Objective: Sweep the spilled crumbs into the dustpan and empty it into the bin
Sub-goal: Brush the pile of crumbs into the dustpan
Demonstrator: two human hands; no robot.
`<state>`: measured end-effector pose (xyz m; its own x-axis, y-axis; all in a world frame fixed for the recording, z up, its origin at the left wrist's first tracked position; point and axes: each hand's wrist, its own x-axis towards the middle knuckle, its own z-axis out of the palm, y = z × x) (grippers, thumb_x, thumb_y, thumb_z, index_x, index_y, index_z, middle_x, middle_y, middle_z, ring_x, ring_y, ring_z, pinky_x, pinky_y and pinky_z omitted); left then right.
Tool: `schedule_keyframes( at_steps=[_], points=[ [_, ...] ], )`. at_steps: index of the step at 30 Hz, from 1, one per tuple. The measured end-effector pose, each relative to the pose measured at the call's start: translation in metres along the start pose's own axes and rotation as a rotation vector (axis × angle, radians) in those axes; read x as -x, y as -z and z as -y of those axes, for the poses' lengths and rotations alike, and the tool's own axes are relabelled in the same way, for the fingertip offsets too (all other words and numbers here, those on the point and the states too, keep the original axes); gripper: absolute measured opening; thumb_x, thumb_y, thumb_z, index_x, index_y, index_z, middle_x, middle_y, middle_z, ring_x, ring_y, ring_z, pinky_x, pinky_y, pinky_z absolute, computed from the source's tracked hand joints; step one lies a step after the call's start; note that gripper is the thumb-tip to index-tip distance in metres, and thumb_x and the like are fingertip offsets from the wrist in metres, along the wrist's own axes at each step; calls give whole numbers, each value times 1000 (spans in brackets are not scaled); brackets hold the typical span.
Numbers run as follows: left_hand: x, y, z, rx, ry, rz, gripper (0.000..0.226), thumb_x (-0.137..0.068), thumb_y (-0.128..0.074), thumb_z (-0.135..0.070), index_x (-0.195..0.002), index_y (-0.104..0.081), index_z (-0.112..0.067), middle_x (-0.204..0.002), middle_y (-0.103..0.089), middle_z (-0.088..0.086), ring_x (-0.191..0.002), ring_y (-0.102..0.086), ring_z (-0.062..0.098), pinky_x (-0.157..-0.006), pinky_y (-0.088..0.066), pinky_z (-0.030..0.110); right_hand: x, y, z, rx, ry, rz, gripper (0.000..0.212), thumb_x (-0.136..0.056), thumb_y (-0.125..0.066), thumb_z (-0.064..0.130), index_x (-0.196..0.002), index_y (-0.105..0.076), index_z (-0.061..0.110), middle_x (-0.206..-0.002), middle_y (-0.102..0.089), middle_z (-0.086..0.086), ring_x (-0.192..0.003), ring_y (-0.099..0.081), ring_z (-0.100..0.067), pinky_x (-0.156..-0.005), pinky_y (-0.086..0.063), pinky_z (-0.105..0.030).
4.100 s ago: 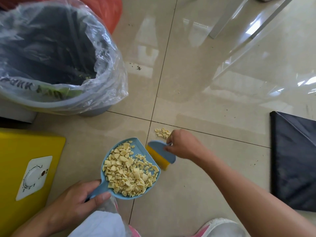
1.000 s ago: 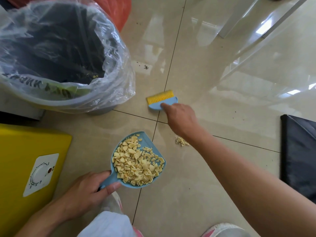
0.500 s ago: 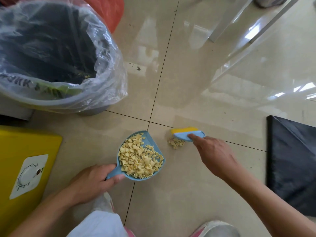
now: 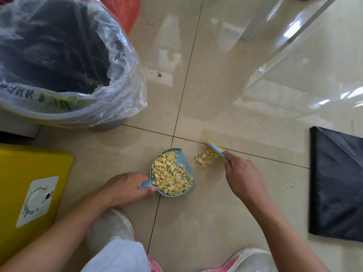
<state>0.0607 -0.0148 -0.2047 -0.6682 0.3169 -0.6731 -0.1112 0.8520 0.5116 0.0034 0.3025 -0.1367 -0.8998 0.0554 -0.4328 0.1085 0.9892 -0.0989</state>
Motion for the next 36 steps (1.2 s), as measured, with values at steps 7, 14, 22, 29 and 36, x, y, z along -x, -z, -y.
schedule_keyframes(
  at_steps=[7,14,22,29,36],
  points=[
    [-2,-1,-8,-11,27,39,57,-91,-46,-67,-83,-58,-12,-70,-57,-4,-66,-54,19,-60,-38,33,11,-7,23,-116,-50,102,26,-101,-39,36,-98,-63,28,-84,-68,-6,-84,-63,-35,-69,-53,-40],
    [-5,-5,-9,17,42,67,52,-91,-46,-68,-72,-51,-20,-66,-53,-4,-62,-51,18,-58,-36,34,41,-14,64,-186,33,170,28,-102,-36,38,-83,-51,24,-78,-66,-4,-78,-63,-33,-65,-50,-40],
    [-2,-5,-12,13,68,75,51,-91,-45,-69,-69,-46,-22,-69,-51,-3,-65,-50,20,-59,-36,35,75,16,62,-311,123,212,25,-104,-40,36,-91,-56,23,-64,-55,1,-65,-55,-22,-62,-44,-41],
    [7,-9,-7,39,82,90,48,-91,-46,-68,-73,-49,-23,-71,-54,-6,-65,-51,17,-60,-36,34,38,20,39,-120,-54,79,29,-102,-35,35,-80,-47,21,-70,-58,-1,-72,-59,-31,-62,-45,-39],
    [11,-15,-2,39,95,83,47,-93,-46,-66,-72,-48,-24,-69,-51,-6,-63,-49,16,-60,-36,34,42,-11,90,37,116,243,29,-103,-36,30,-104,-64,20,-97,-68,-10,-89,-66,-35,-64,-40,-35]
  ],
)
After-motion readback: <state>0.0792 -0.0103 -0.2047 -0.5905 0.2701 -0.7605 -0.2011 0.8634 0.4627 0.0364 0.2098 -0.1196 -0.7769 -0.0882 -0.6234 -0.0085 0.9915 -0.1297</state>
